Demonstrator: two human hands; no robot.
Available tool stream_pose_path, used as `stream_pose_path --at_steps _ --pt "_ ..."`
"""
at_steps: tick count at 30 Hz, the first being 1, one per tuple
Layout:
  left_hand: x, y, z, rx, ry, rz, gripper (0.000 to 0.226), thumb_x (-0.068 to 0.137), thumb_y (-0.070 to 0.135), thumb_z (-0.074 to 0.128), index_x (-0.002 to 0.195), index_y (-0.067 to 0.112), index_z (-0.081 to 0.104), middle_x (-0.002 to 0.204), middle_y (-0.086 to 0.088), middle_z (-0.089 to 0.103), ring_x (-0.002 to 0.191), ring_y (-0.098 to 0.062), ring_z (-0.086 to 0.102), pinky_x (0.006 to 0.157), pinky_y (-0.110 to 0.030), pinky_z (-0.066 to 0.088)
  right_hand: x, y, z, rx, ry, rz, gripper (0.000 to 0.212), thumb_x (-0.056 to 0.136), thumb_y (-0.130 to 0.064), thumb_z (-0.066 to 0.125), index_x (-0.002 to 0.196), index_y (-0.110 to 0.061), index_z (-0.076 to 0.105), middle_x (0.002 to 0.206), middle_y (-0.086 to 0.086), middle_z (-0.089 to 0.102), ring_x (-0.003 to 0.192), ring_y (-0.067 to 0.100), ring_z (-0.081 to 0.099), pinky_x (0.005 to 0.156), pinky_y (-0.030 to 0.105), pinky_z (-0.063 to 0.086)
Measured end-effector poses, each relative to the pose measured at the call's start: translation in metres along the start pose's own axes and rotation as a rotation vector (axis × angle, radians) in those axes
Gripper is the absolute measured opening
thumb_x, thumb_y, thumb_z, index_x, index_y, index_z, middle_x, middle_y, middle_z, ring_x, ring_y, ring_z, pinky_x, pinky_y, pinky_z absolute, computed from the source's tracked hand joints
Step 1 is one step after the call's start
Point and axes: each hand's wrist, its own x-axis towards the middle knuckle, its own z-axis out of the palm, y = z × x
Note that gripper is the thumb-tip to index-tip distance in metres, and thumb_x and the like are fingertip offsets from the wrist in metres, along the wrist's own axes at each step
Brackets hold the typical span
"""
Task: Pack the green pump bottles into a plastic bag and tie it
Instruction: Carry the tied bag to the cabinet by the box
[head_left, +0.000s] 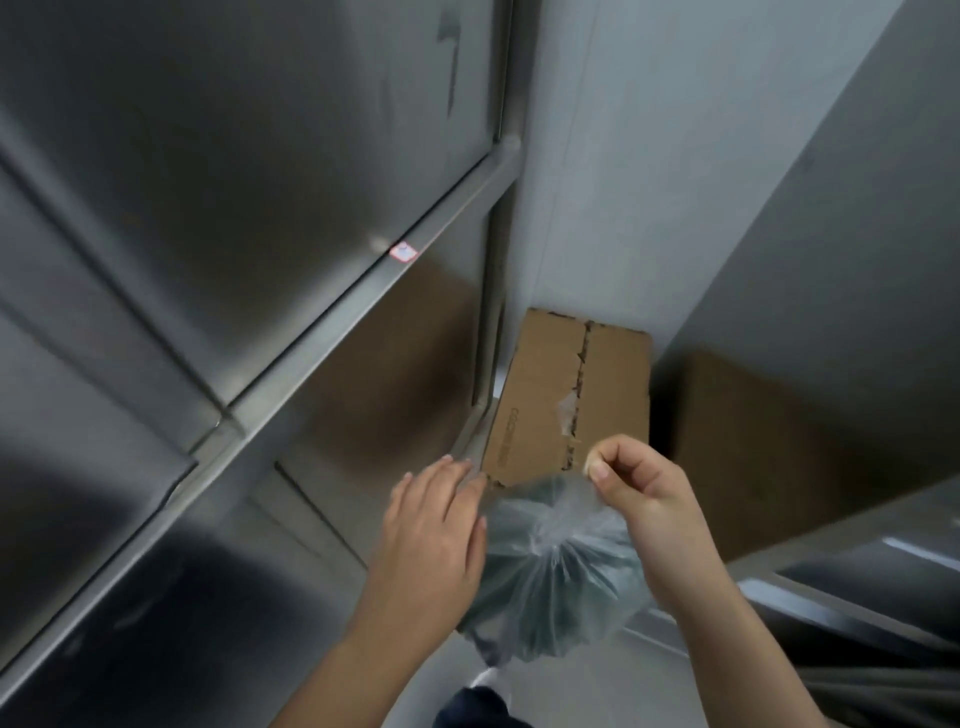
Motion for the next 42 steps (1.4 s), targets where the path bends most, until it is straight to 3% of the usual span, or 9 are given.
stream_pose_path --at_steps 3,9,16,19,24,34,39,42 --pt "0.030 -0.005 0.012 -0.017 -0.018 0.000 0.034 0.085 0.024 0.039 0.108 0.011 0.060 0.112 -0.007 0.063 0.111 -0.022 0.054 0.093 -0.048 0.046 0.032 0.000 -0.012 -0.009 0.040 0.004 0.026 0.087 -0.002 0.048 0.066 -0.015 0.053 0.065 -0.002 0.050 0.061 0.004 0.046 0.060 0.014 0.042" --pt "0.095 -0.011 0.037 -0.050 0.011 0.051 0.033 0.083 0.024 0.041 0.109 0.011 0.058 0.112 -0.008 0.063 0.113 -0.018 0.045 0.093 -0.048 0.045 0.096 0.003 -0.039 -0.067 0.142 -0.081 0.029 0.087 0.000 0.049 0.064 -0.018 0.051 0.062 -0.005 0.047 0.056 0.000 0.042 0.055 0.007 0.036" --pt "0.179 -0.010 0.061 -0.051 -0.002 0.077 0.038 0.084 0.026 0.039 0.107 0.008 0.062 0.111 -0.009 0.064 0.109 -0.026 0.058 0.093 -0.047 0.043 0.181 0.011 -0.067 -0.162 0.233 -0.145 0.027 0.087 -0.001 0.050 0.067 -0.019 0.051 0.065 -0.006 0.047 0.058 -0.004 0.043 0.057 0.008 0.036" --pt "0.217 -0.011 0.076 -0.052 -0.048 0.095 0.039 0.085 0.027 0.039 0.109 0.007 0.062 0.112 -0.009 0.064 0.110 -0.026 0.058 0.095 -0.047 0.043 0.214 0.017 -0.073 -0.171 0.221 -0.148 0.027 0.087 0.000 0.050 0.067 -0.018 0.050 0.065 -0.006 0.047 0.058 -0.004 0.043 0.060 0.009 0.038" --pt "0.275 -0.021 0.099 -0.073 -0.081 0.044 0.030 0.083 0.014 0.059 0.112 0.007 0.061 0.115 -0.010 0.063 0.114 -0.027 0.056 0.097 -0.049 0.043 0.271 0.030 -0.085 -0.212 0.178 -0.096 0.031 0.087 -0.003 0.051 0.065 -0.024 0.050 0.065 -0.008 0.048 0.060 -0.001 0.044 0.064 0.022 0.037" --pt "0.361 -0.039 0.141 -0.090 -0.114 -0.016 0.032 0.082 0.013 0.062 0.114 0.008 0.061 0.118 -0.009 0.062 0.116 -0.026 0.054 0.099 -0.047 0.039 0.379 0.052 -0.103 -0.132 0.128 -0.103 0.031 0.087 0.001 0.051 0.068 -0.023 0.051 0.066 -0.005 0.048 0.062 0.002 0.044 0.059 0.016 0.036" --pt "0.394 -0.043 0.157 -0.086 -0.104 0.000 0.031 0.083 0.014 0.058 0.114 0.008 0.060 0.117 -0.010 0.062 0.114 -0.027 0.055 0.099 -0.047 0.038 0.433 0.055 -0.110 -0.130 0.088 -0.103 0.020 0.081 -0.010 0.050 0.066 -0.023 0.049 0.064 -0.004 0.045 0.056 -0.004 0.042 0.057 0.011 0.033" --pt "0.409 -0.045 0.163 -0.092 -0.074 0.004 0.030 0.082 0.013 0.062 0.112 0.007 0.062 0.114 -0.010 0.064 0.112 -0.027 0.057 0.097 -0.048 0.040 0.462 0.063 -0.119 -0.154 0.104 -0.088 0.031 0.086 0.004 0.050 0.066 -0.020 0.049 0.064 -0.003 0.044 0.054 -0.007 0.043 0.057 0.010 0.033"
